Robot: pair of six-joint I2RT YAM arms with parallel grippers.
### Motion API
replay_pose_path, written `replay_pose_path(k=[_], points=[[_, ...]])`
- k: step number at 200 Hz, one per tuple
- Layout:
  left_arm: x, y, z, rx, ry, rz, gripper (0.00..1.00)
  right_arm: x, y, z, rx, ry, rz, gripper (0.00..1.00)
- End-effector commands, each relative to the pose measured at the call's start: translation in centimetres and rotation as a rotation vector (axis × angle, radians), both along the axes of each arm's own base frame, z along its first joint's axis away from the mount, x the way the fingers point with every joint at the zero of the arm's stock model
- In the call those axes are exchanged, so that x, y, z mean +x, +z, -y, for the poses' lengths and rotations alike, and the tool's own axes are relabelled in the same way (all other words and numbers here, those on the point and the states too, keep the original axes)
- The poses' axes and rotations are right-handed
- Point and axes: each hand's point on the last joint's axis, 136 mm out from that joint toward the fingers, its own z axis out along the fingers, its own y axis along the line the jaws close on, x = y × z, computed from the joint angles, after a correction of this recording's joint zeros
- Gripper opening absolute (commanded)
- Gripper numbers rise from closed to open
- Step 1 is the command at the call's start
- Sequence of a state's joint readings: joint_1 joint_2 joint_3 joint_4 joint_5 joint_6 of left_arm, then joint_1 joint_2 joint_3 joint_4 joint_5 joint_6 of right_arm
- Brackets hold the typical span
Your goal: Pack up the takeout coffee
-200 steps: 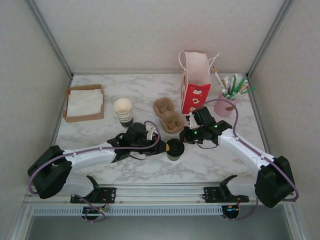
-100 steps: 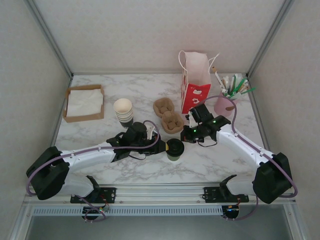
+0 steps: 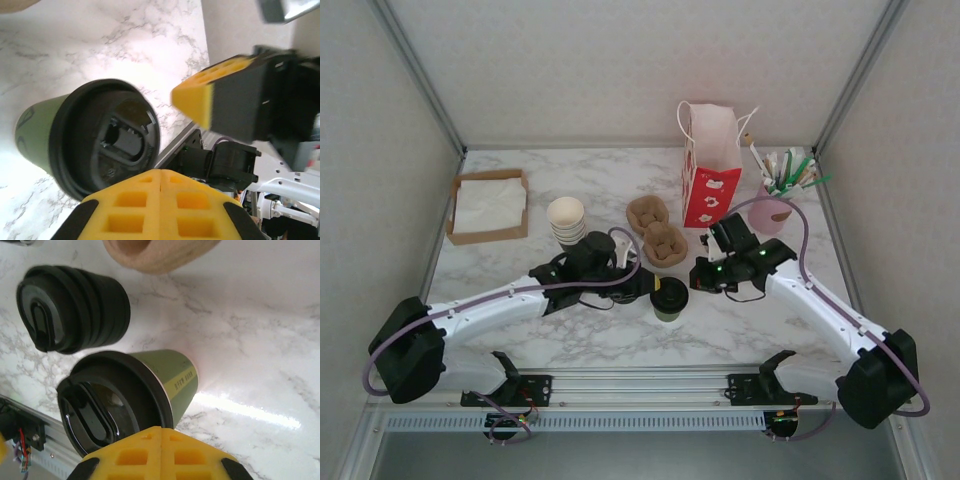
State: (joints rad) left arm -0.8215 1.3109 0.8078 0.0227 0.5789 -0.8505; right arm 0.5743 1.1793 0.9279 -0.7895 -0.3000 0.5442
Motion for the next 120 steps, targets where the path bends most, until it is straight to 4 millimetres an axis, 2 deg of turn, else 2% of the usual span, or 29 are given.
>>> replay_pose_path(k=[1,84,120], points=[[0.5,0.1,0.7,0.033,-0.021,0.034,0.0,-1.1,-0.5,-0.6,0.048,0.004,-0.051,0.0],[1.1,-1.5,2.1,0.058,-0.049,0.027,0.0,-1.2,-1.6,-1.3,0.068,0.019,-0.083,0.0],[0.8,-2.2,2.1,0.067,-0.055,0.017,0.0,-1.5,-2.9,-1.1,0.048,0.018,-0.114,0.0]])
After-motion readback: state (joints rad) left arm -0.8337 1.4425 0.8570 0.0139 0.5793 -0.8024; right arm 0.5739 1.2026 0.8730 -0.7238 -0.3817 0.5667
